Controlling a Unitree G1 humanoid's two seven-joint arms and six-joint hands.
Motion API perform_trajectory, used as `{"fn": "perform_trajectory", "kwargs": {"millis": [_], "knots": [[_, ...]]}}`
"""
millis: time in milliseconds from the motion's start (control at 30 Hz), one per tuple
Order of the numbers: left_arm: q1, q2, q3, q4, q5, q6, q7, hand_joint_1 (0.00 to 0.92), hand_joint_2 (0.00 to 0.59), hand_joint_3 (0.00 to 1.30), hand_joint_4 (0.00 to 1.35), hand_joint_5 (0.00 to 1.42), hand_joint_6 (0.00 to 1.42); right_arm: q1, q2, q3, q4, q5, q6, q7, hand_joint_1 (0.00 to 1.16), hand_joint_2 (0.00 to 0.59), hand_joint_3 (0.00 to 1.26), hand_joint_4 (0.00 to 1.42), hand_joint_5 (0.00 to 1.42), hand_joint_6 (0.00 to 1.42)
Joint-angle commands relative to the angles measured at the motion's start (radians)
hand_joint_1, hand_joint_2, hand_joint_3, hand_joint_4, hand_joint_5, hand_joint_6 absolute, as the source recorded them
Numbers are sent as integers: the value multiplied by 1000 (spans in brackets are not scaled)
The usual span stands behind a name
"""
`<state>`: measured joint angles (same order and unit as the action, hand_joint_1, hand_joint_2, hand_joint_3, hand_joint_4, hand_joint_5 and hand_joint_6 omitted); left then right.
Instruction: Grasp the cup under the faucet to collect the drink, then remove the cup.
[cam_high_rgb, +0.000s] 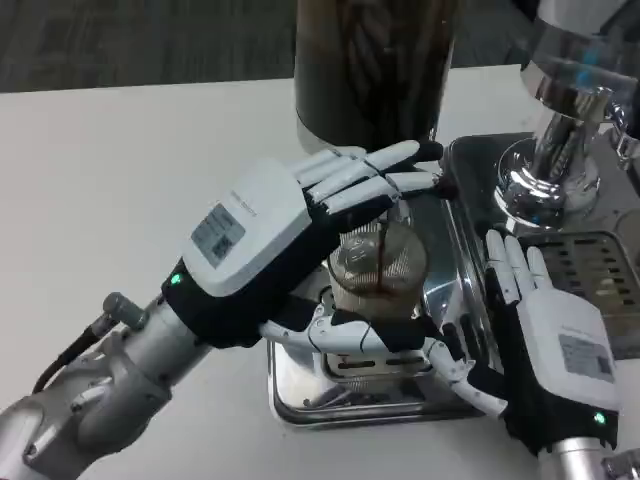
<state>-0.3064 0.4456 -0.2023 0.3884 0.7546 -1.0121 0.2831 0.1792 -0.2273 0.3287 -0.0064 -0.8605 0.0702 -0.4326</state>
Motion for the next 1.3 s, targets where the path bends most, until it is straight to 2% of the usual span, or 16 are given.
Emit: {"fn": "perform_trajectory", "kwargs": {"millis": [33,100,333,433,567,667,1033,1300], "knots": [[16,30,-61,-1,70,5,-8,0,149,328,148,334,291,-2,-2,-2,7,23,-34,-8,316,298,0,0,2,200],[14,37,-72,2,73,13,3,0,150,332,148,334,291,0,-2,-7,9,45,-51,-4,316,294,0,0,2,200],[6,58,-106,8,79,36,37,0,156,351,148,334,291,-17,-19,-47,53,232,-196,61,348,272,0,0,0,214],[3,65,-118,4,86,43,48,0,156,355,148,334,291,-32,-26,-57,80,289,-249,97,367,265,0,0,0,215],[0,75,-136,2,95,49,63,0,158,360,151,334,291,-52,-33,-63,115,344,-306,149,480,235,0,0,0,228],[-2,80,-150,0,102,55,69,0,163,374,157,334,281,-63,-24,-73,145,394,-337,185,547,207,0,0,0,234],[-6,94,-189,-7,110,66,84,0,163,378,158,340,276,-85,4,-104,177,431,-326,224,566,200,0,0,0,183],[-3,98,-191,-8,97,71,87,0,165,385,162,344,276,-129,20,-111,201,453,-308,275,563,183,0,0,0,120]]}}
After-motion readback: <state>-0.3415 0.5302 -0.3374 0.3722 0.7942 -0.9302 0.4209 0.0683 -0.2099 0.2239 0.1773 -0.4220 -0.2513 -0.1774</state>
